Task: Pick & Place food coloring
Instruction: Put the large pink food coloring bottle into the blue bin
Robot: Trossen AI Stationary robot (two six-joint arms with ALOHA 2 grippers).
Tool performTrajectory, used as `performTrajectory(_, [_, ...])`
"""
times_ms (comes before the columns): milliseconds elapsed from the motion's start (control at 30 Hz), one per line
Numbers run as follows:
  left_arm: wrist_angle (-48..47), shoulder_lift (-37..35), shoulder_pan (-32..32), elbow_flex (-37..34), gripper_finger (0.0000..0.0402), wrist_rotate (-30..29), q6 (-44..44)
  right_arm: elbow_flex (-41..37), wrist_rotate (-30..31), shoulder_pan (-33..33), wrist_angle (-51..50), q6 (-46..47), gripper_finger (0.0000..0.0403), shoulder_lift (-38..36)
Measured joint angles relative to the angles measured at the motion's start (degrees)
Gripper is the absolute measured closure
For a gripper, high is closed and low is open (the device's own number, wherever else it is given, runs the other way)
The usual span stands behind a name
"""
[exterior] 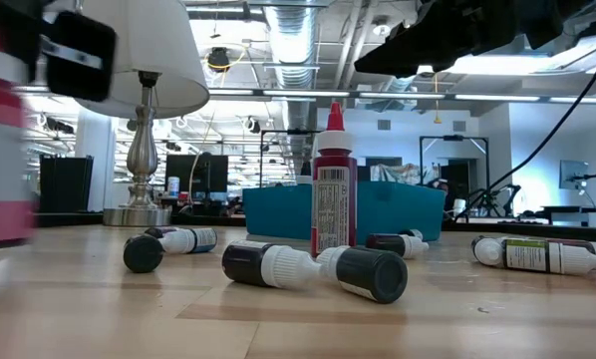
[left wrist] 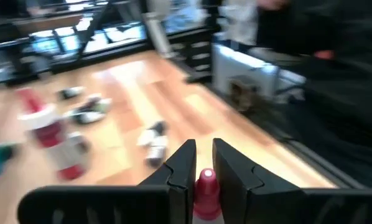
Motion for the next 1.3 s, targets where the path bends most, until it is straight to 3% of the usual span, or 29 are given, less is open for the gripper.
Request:
performTrajectory(300, [0.05,0.0,8.44,1.36,0.037,-5.66,-1.84,0.0,0.0,0.01,0.02,0.0,0.0243,0.0])
performTrajectory(567, [-0.29,0.0,17.08,4.2,0.0364,-4.7,0.4,-0.01,0.0,0.0,0.0,0.0,0.0243,0.0])
performTrajectory(767, [-0.69,0.0,23.91,6.88,0.037,-0.42,2.99,0.0,0.02,0.0,0.02,-0.02,0.0243,0.0])
performTrajectory(1067, [-8.29,0.0,34.02,12.83,0.0369,-0.42,6.83,0.0,0.02,0.02,0.0,-0.04,0.0243,0.0])
performTrajectory(1300, [-8.62,0.0,40.53,16.27,0.0366,1.61,11.16,0.0,0.01,0.0,-0.05,-0.09,0.0243,0.0])
